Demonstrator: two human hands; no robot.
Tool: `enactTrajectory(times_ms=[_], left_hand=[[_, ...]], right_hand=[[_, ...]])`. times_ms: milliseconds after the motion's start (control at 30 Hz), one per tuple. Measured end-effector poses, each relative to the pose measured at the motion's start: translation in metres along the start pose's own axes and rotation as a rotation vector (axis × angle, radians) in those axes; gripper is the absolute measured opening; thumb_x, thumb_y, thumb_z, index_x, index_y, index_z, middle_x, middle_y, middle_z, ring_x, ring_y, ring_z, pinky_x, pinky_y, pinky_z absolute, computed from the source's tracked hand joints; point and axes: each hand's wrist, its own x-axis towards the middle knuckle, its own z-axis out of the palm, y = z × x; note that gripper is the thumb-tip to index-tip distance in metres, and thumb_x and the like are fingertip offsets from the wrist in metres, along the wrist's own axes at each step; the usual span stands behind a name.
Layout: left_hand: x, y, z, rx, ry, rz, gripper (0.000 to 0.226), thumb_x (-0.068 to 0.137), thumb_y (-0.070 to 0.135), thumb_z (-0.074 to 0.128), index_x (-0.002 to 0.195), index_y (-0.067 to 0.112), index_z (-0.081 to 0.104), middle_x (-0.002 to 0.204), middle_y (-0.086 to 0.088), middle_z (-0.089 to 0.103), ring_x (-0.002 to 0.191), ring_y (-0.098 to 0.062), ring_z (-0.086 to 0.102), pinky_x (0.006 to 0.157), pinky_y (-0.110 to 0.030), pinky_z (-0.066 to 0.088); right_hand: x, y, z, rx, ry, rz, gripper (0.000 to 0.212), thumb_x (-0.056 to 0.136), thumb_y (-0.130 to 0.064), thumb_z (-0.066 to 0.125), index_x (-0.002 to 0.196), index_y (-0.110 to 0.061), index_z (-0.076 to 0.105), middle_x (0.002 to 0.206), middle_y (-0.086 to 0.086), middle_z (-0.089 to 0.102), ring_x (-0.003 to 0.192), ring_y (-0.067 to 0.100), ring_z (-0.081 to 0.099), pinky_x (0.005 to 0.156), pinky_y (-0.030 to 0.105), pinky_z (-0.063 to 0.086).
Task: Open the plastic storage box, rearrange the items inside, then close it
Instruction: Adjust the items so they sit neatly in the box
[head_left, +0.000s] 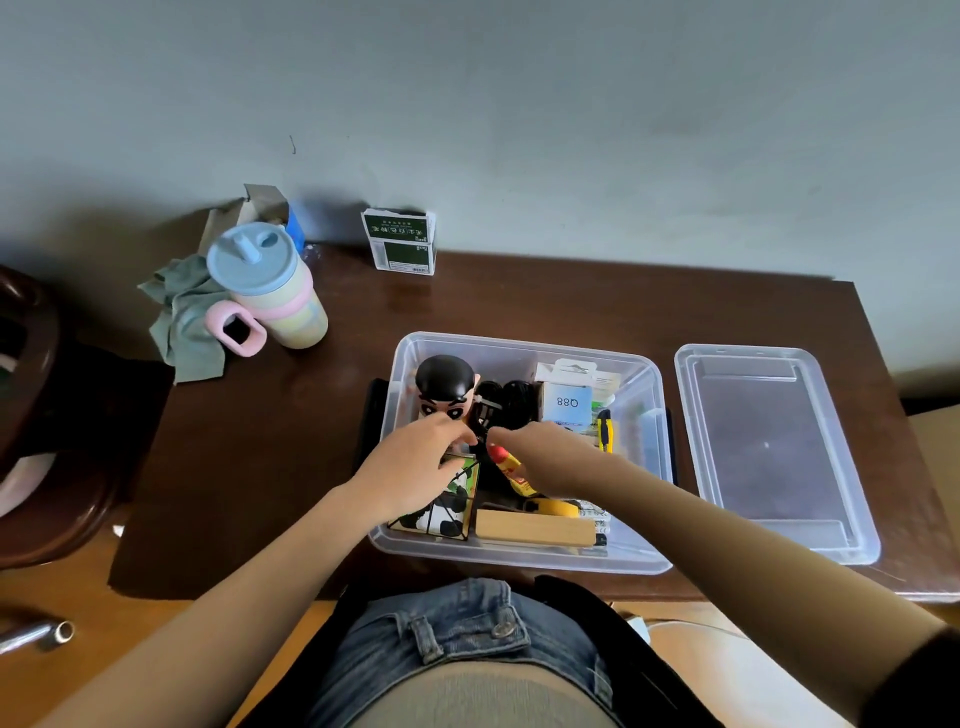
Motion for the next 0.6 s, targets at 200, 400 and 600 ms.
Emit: enactTrajectory(times_ms=[200,400,600], left_hand=[[0.002,-0.002,-0.003,0.017,-0.022,-0.006,0.028,0.093,0.023,0.057,0.121,0.026,0.062,0.117,0.009,0.065,0.105,-0.006,0.059,0.091,-0.024,0.048],[0.004,-0.003,-0.003,0.052,-0.055,-0.005,0.026,0.092,0.027,0.056,0.117,0.024,0.065,0.114,0.010,0.065,0.104,-0.009,0.058,0.087,-0.024,0.047],[0.005,0.003,0.005,0.339,-0.126,0.016,0.054,0.084,0.060,0.055,0.127,0.028,0.055,0.120,0.003,0.050,0.114,-0.016,0.047,0.093,-0.032,0.038]], right_hand=[[0.014,-0.005,0.010,-0.082,-0.169,0.009,0.031,0.092,-0.005,0.052,0.121,-0.012,0.057,0.104,0.007,0.064,0.090,0.024,0.060,0.072,0.033,0.052],[0.023,-0.012,0.017,-0.248,-0.236,0.030,0.015,0.084,0.007,0.051,0.078,-0.006,0.057,0.072,0.003,0.053,0.074,0.026,0.056,0.059,0.032,0.045],[0.027,-0.018,0.023,-0.301,-0.250,0.028,0.015,0.086,0.004,0.053,0.093,-0.006,0.062,0.084,0.007,0.058,0.069,0.024,0.048,0.061,0.031,0.044]])
